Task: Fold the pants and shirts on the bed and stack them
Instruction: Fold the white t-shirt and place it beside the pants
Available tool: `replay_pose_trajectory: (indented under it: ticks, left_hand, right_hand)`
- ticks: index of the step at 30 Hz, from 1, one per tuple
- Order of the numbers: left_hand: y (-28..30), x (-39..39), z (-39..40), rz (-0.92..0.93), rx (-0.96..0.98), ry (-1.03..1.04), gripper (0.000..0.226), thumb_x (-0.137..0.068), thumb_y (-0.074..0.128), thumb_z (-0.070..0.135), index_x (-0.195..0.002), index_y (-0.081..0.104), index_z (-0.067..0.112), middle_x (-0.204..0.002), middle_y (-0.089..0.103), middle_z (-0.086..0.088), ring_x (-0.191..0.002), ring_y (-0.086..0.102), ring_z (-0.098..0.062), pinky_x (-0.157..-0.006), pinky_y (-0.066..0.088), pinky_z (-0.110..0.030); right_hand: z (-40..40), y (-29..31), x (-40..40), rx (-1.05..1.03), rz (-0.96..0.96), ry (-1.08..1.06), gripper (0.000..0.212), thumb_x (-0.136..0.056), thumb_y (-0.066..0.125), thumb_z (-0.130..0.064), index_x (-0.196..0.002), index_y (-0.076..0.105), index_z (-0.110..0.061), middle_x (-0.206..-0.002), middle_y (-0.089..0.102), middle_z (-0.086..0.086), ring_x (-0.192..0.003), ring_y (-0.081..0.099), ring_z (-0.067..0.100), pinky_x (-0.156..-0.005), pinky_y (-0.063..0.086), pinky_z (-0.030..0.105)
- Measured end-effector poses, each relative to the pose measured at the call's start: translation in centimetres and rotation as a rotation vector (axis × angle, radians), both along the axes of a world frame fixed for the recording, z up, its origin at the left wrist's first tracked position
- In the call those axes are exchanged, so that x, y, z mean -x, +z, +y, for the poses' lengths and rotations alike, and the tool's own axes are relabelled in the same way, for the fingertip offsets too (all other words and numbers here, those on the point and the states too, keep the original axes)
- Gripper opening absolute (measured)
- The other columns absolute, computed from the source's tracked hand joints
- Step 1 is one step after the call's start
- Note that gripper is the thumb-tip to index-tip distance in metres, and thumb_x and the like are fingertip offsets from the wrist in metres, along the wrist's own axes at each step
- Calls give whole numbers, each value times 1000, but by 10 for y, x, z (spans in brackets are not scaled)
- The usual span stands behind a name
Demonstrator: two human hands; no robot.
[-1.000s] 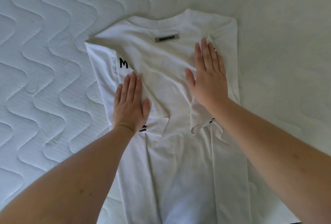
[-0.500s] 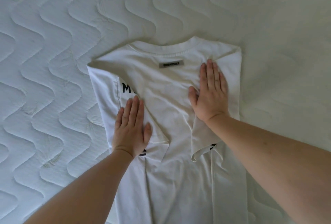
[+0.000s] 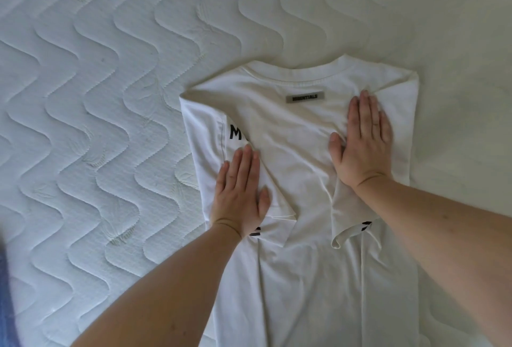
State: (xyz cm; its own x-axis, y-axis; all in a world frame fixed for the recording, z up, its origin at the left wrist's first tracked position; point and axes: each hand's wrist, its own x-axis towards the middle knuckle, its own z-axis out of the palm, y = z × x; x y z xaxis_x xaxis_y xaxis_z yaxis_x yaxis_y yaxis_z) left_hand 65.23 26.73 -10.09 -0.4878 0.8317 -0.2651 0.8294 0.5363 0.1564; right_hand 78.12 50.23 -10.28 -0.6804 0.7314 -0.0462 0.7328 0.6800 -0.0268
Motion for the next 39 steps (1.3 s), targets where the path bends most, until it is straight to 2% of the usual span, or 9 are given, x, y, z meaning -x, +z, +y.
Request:
replay_pose_trajectory:
  ticks: [13,17,20,22,26,29,31,34,39]
  left_hand:
    - [-1,-1,-2,19,-17,0,72,-96,23,45,-158,6,11,-166,1,-7,-153,-1,-18,-124,1,-40]
    - [9,3,0,-17,92,-11,72,-95,6,52,-154,-18,19,-163,-22,0,-148,-23,-12,-122,-12,-36]
    - [20,18,6,-137,211,-45,70,-96,10,54,-146,-31,25,-159,-33,3,-142,-34,-8,-117,-20,-31]
    - [30,21,5,-101,204,-52,75,-97,16,54,-149,-28,25,-160,-31,3,-146,-29,-9,-117,-17,-32]
    - [41,-33,-4,31,-12,-22,73,-98,16,50,-149,-29,22,-159,-29,5,-150,-20,-12,-121,-12,-34]
    - [30,-76,-5,-35,92,105,70,-102,14,49,-147,-31,19,-161,-28,-1,-149,-22,-15,-122,-13,-35]
    - [26,-78,-2,-12,128,138,69,-102,12,49,-146,-31,19,-161,-28,-3,-149,-22,-17,-122,-13,-36]
    - [29,-74,-6,-6,146,66,68,-100,7,53,-147,-29,20,-162,-26,-1,-149,-22,-14,-120,-15,-36]
    - [34,-120,-52,-64,93,-45,70,-100,5,55,-153,-23,18,-161,-28,1,-144,-30,-10,-119,-18,-32]
  right_hand:
    - [2,-12,-4,-47,47,24,72,-96,29,-45,-154,15,-5,-163,12,13,-151,10,24,-122,4,37]
    - [1,2,-2,35,13,38,71,-99,30,-43,-155,12,-5,-164,8,13,-151,7,24,-123,4,40]
    - [-3,23,0,95,-13,20,70,-102,32,-42,-156,7,-5,-165,1,12,-152,0,23,-122,-5,39]
    - [-19,39,-10,74,67,-9,70,-101,32,-43,-156,11,-5,-165,4,11,-152,3,23,-122,-3,40]
    - [-87,47,-52,52,146,7,68,-101,26,-47,-156,15,-8,-164,6,7,-152,9,20,-123,2,40]
    - [-116,33,-83,145,-19,65,67,-103,28,-46,-157,8,-12,-164,-2,4,-152,1,17,-123,-3,38]
    - [-117,24,-88,180,-41,69,68,-102,30,-45,-157,7,-12,-165,-1,5,-152,-1,17,-123,-4,37]
    - [-117,29,-89,230,-31,64,69,-101,28,-47,-156,8,-10,-165,6,6,-152,5,18,-121,-2,36]
    - [-166,45,-148,244,31,31,70,-99,21,-49,-155,21,-6,-162,19,9,-150,18,21,-122,13,40]
